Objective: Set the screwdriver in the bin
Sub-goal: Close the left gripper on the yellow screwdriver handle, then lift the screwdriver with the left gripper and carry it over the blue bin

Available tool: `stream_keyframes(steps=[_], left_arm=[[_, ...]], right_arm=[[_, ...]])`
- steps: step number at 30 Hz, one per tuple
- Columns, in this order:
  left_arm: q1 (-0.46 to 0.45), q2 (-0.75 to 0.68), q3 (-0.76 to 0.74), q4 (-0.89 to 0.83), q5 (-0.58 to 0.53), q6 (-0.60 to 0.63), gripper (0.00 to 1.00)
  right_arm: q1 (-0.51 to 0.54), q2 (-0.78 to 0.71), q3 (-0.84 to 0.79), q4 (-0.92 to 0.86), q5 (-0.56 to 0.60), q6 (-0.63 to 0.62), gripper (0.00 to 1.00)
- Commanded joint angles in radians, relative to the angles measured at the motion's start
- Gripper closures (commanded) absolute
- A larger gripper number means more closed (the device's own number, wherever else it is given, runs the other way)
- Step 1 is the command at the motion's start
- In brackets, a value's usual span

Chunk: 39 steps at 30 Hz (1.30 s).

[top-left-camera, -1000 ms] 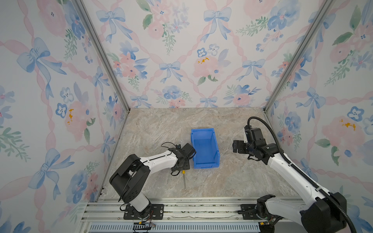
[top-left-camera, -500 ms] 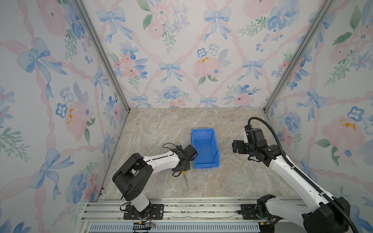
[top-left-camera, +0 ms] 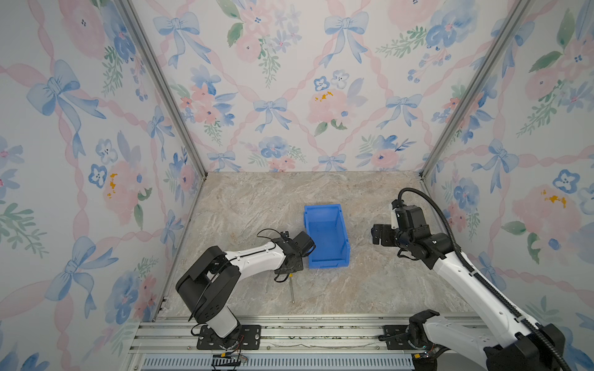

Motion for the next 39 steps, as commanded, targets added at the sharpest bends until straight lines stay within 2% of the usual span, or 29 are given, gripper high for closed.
stream_keyframes(steps=[1,9,15,24,33,39], left_arm=[[-0.009,-0.077,-0.004,-0.026,-0.021,-0.012,1.0],[-0.006,-0.165,0.076,-0.078,-0.059,0.028,1.0],[-0.002,-0.172,0.225,-0.1,-0.077,0.097,1.0],[-0.004,-0.053,0.486,-0.107,-0.054,0.161,1.0],[-0.025,0.17,0.768,-0.103,0.004,0.207,1.0],[-0.037,0.296,0.878,-0.102,0.05,0.206,1.0]], right_arm=[[0.009,-0.024,0.013,-0.044,-0.014,-0.013,0.03],[0.009,-0.022,0.012,-0.045,-0.024,0.007,0.03],[0.008,-0.008,0.03,-0.042,-0.029,0.019,0.03],[0.008,0.0,0.057,-0.05,-0.031,0.031,0.03],[-0.003,-0.008,0.05,-0.061,-0.01,0.049,0.03],[-0.027,-0.04,0.027,-0.067,-0.004,0.063,0.03]])
